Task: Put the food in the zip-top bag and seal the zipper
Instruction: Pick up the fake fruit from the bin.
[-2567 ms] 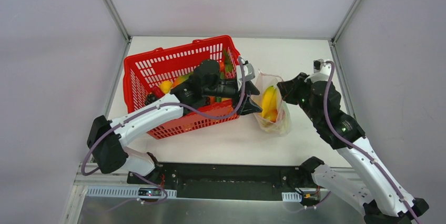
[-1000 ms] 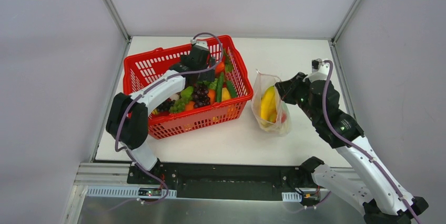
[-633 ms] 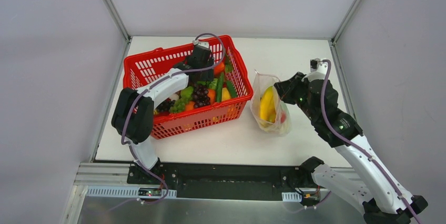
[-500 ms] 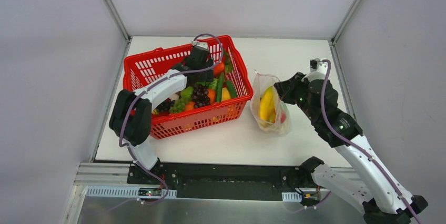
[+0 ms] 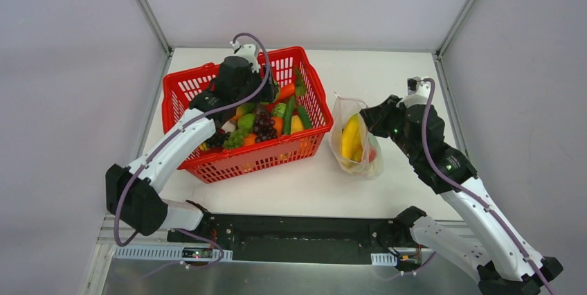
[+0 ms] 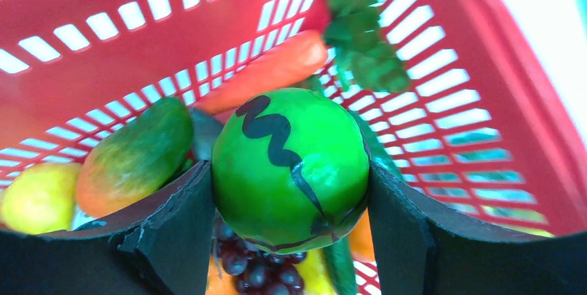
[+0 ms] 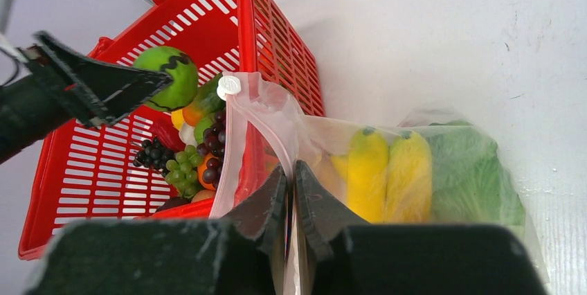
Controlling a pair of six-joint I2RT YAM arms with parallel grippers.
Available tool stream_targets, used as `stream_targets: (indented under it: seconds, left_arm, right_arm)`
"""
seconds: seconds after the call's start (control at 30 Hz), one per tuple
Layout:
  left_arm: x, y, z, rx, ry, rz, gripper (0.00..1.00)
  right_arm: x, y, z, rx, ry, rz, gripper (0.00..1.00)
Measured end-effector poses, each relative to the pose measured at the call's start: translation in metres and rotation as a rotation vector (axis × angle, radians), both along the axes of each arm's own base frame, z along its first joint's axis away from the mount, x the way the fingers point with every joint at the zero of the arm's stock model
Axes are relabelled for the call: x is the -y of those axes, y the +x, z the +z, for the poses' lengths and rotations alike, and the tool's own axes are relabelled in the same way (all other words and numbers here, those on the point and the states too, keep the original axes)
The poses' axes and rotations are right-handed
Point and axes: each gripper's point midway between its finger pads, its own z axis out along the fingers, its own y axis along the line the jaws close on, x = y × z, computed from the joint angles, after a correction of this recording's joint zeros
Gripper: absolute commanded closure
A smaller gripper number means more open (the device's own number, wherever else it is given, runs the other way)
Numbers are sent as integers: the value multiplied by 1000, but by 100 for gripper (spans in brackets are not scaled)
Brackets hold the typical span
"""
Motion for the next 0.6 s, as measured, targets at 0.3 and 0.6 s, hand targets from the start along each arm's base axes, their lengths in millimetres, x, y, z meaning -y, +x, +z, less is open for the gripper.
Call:
stream_targets:
  seconds: [0.3,0.6]
  left_arm:
    - [34,-37,71,143,-211,-229,69]
    - [92,-85,106,212,-340,-561,68]
  right_arm:
    - [-2,0,-2,-7,0,11,90]
    - [-4,2,-3,-12,-3,11,90]
